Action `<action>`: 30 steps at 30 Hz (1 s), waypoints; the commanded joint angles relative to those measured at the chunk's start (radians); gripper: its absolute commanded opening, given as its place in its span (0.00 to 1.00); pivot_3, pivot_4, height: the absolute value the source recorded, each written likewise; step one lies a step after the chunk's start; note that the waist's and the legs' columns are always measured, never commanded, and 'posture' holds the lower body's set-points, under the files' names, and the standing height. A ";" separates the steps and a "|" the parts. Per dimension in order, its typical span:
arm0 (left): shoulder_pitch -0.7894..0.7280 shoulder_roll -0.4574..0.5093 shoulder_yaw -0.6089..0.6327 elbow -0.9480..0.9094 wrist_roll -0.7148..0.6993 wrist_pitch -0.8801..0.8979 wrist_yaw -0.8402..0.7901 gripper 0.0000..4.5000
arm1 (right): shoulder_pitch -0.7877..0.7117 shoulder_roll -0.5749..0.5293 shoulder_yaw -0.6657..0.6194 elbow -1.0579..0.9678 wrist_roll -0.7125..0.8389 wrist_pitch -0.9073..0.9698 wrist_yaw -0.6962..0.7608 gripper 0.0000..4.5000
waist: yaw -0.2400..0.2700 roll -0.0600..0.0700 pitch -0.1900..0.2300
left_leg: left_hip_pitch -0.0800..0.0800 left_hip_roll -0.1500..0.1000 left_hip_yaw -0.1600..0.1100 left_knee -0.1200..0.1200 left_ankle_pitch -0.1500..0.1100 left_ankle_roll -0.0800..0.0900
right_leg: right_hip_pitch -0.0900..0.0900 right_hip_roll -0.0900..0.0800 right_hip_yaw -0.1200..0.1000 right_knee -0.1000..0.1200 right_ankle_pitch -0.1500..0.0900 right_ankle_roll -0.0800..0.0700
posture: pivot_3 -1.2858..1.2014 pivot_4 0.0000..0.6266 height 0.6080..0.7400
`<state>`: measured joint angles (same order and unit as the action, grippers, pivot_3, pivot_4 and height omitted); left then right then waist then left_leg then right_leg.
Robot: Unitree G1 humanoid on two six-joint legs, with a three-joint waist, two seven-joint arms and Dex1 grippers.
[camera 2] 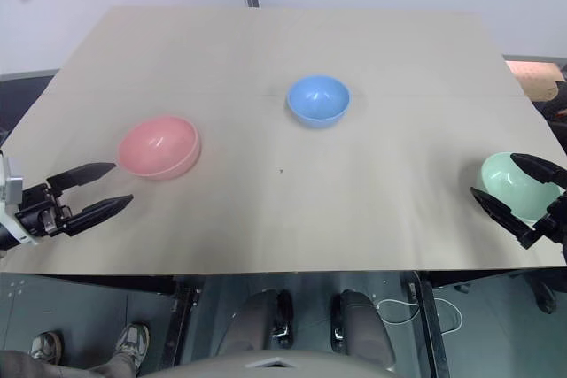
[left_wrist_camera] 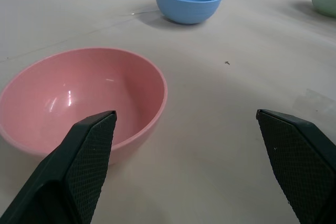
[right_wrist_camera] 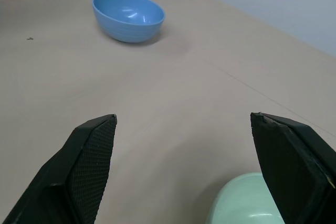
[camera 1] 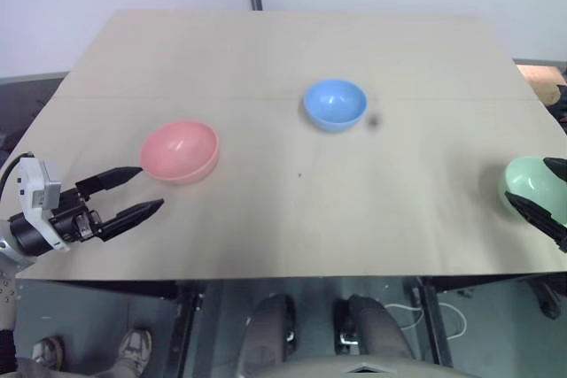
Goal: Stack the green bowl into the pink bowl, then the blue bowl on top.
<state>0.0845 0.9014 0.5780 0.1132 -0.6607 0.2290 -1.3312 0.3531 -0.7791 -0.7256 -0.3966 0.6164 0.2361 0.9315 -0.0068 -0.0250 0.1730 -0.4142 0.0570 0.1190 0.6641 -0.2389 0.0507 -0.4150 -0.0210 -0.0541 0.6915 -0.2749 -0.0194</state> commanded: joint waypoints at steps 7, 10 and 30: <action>-0.130 -0.028 -0.048 -0.113 0.100 -0.045 0.203 1.00 | -0.061 -0.009 0.037 -0.051 0.021 0.018 -0.007 0.98 | 0.008 0.000 0.000 | 0.000 0.000 0.000 0.000 0.000 0.001 | 0.001 0.000 0.000 0.000 0.000 0.000 | 0.52 0.24 1.00; -0.160 -0.022 -0.095 -0.176 0.173 -0.042 0.291 1.00 | -0.122 -0.005 0.116 -0.082 0.046 0.023 0.003 0.98 | 0.004 0.000 0.000 | 0.000 0.000 0.000 0.000 0.001 0.001 | 0.000 0.000 0.000 0.000 0.000 0.000 | 0.52 0.24 1.00; -0.214 0.197 -0.471 -0.381 0.572 0.233 0.452 0.16 | -0.437 0.080 0.633 -0.093 -0.115 -0.093 0.054 1.00 | 0.019 0.000 0.001 | -0.001 -0.001 0.001 0.000 0.002 -0.001 | 0.000 0.001 0.000 0.000 0.001 -0.001 | 0.52 0.24 1.00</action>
<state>-0.1147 1.0964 0.1079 -0.2671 -0.1081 0.4773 -0.8898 -0.0886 -0.6946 -0.0574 -0.4785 0.5003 0.1710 0.9785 0.0122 -0.0249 0.1742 -0.4149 0.0563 0.1196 0.6645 -0.2372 0.0496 -0.4153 -0.0201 -0.0545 0.6922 -0.2733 -0.0213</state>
